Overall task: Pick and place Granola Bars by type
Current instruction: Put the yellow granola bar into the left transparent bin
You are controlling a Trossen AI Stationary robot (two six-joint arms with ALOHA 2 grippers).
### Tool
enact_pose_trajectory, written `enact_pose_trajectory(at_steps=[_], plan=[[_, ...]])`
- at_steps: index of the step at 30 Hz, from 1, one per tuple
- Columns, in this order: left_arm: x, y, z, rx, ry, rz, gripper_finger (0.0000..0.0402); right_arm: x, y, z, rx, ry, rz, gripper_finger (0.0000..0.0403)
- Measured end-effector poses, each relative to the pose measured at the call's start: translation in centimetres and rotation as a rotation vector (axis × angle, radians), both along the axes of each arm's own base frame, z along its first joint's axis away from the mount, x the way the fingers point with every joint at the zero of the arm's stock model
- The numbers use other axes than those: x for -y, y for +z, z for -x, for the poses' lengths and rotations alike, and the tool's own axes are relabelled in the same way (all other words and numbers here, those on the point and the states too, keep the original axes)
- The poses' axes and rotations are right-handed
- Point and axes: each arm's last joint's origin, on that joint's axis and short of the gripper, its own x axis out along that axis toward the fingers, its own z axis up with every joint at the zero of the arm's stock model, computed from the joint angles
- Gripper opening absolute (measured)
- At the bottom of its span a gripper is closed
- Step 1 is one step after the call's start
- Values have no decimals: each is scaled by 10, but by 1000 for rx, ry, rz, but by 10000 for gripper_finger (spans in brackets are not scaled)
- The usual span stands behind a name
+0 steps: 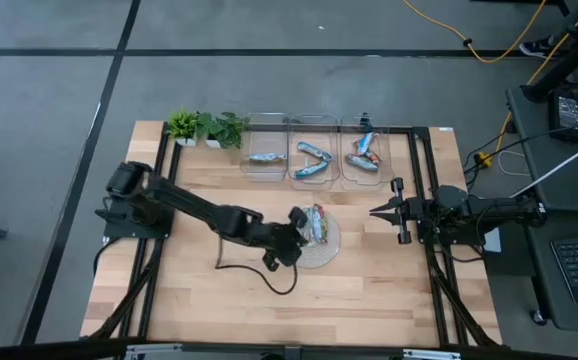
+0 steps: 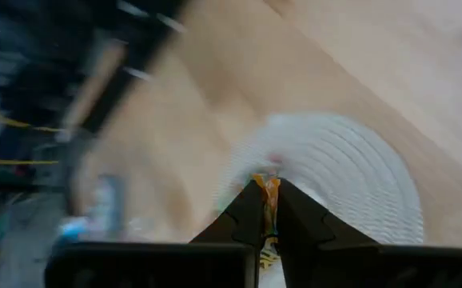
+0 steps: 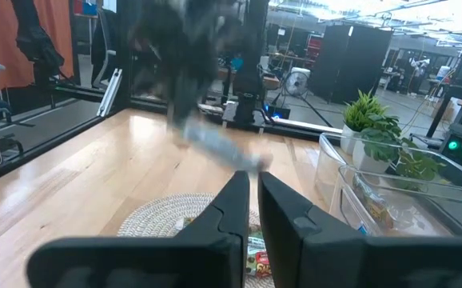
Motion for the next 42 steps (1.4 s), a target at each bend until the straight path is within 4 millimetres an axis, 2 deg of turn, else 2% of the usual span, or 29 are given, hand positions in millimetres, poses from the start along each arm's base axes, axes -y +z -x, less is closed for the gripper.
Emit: enact_pose_trajectory(at_steps=[7,10,13,17,23,33,37,42], plan=[[-19,89,33,304,146,201,15,0,0,0,0,0,0,34],[-30,114,50,389,198,287,15,0,0,0,0,1,0,34],[-38,130,63,440,218,316,15,0,0,0,0,1,0,34],[-40,141,73,470,231,315,15,0,0,0,0,0,0,34],[-43,138,77,439,287,274,15,0,0,0,0,0,0,34],[-51,139,79,511,525,190,15,0,0,0,0,0,0,34],[-66,152,80,548,620,122,15,0,0,0,0,0,0,34],[-96,177,84,595,715,115,15,0,0,0,0,0,0,34]])
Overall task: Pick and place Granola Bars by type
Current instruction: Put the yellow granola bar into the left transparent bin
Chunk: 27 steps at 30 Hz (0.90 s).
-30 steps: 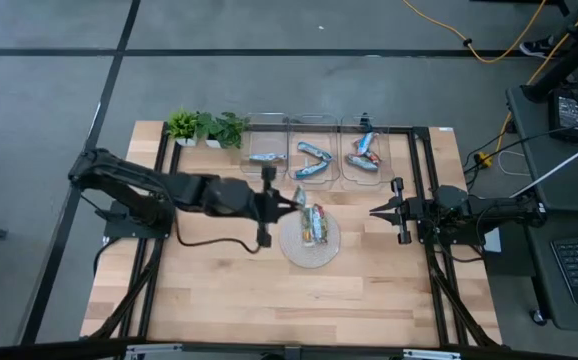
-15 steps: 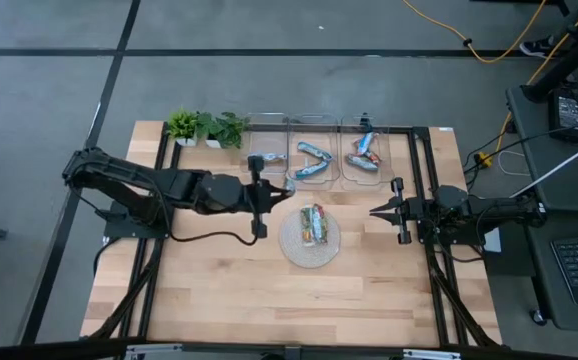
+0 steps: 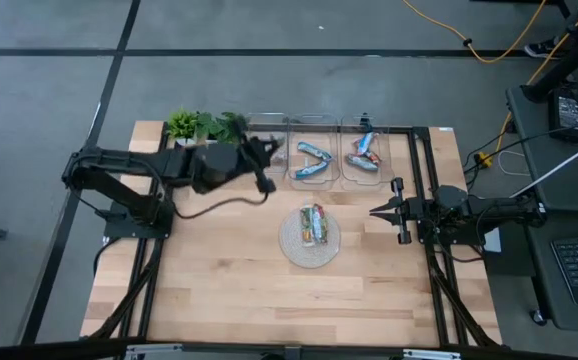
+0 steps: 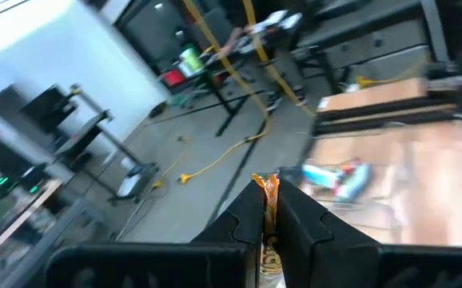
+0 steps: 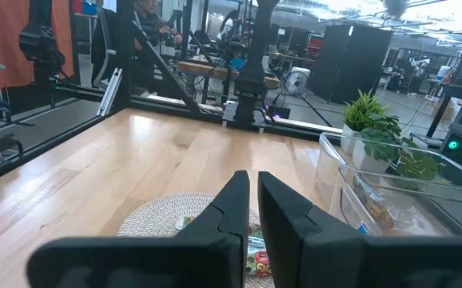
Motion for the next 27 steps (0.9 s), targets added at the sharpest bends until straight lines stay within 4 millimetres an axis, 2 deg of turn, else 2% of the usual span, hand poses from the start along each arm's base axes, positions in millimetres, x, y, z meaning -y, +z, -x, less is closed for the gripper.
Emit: enact_pose_trajectory(at_steps=[4,14,27], plan=[[-23,11,4,15,80,2,15,0,0,0,0,0,0,34],[-52,5,7,0,115,75,15,0,0,0,0,0,0,34],[-122,-44,-5,-203,215,239,15,0,0,0,0,0,0,34]])
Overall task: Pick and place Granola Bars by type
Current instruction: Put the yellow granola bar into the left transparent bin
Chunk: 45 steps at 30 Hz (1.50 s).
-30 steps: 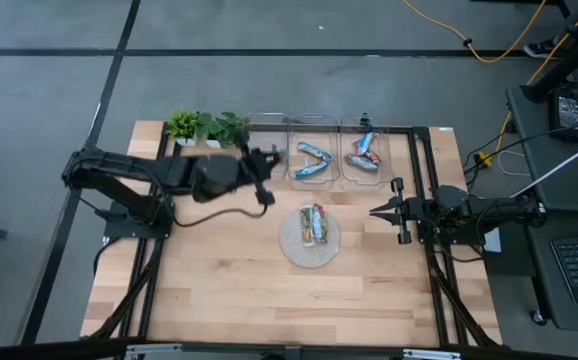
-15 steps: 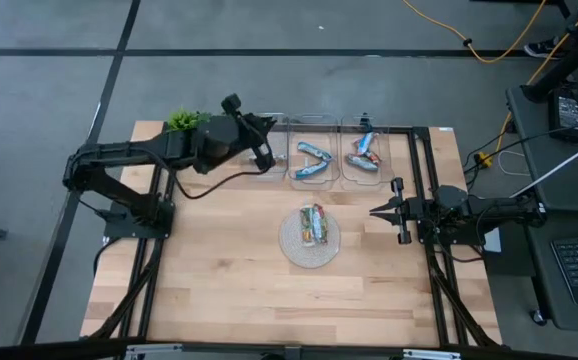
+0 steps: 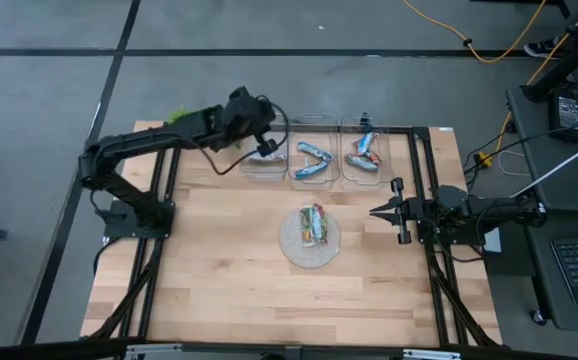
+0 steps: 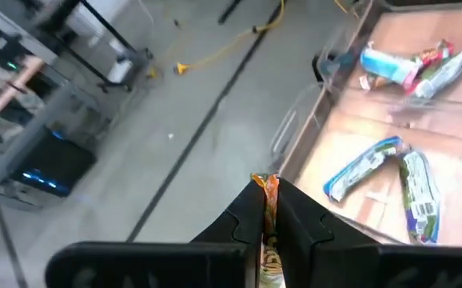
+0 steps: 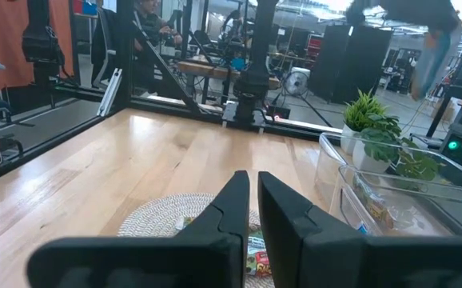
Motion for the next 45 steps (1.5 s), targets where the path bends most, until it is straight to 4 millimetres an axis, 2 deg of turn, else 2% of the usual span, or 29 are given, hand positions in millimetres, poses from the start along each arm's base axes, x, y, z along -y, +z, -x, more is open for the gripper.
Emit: enact_pose_trajectory(at_steps=[10,18,22,30,39,45], plan=[[-27,-33,-15,-76,-17,105,15,0,0,0,0,0,0,34],[-50,-91,-39,-246,-5,204,14,0,0,0,0,0,0,34],[-58,-110,-44,-314,-9,211,7,0,0,0,0,0,0,34],[-67,-117,-43,-312,-23,246,7,0,0,0,0,0,0,34],[-76,-150,-27,-353,-3,264,6,0,0,0,0,0,0,34],[-77,-161,-21,-374,-8,276,8,0,0,0,0,0,0,34]])
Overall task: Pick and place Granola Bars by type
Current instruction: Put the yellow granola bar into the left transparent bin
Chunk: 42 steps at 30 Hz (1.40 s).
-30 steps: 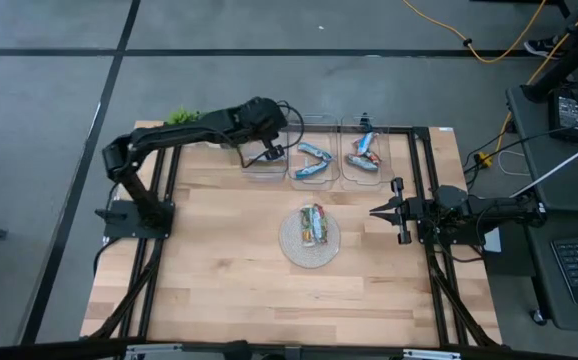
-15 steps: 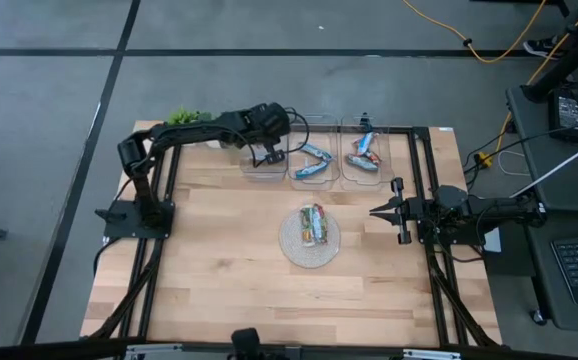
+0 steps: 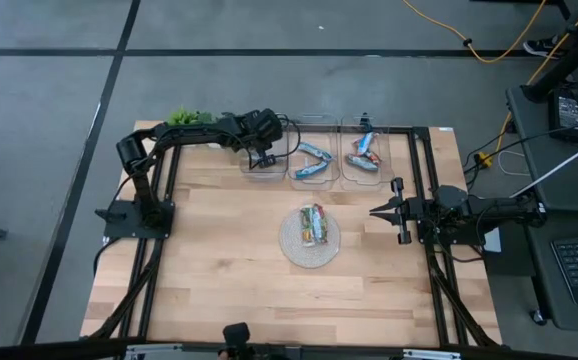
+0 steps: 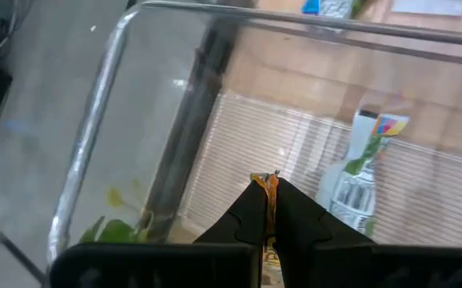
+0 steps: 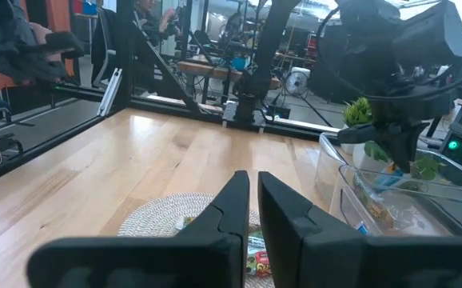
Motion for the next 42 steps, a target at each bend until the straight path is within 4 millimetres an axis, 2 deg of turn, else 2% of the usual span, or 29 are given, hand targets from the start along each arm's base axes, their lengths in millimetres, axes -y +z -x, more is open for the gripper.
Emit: enact_pose_trajectory(at_steps=[10,22,30,35,42], plan=[[1,-2,0,20,-12,34,17,0,0,0,0,0,0,34],[6,-2,-3,-7,-47,10,96,0,0,0,0,0,0,34],[13,4,-9,-65,-74,-70,125,0,0,0,0,-1,0,34],[25,26,-14,-58,-115,-101,129,0,0,0,0,0,0,34],[62,86,-10,69,-227,-194,129,0,0,0,0,-1,0,34]])
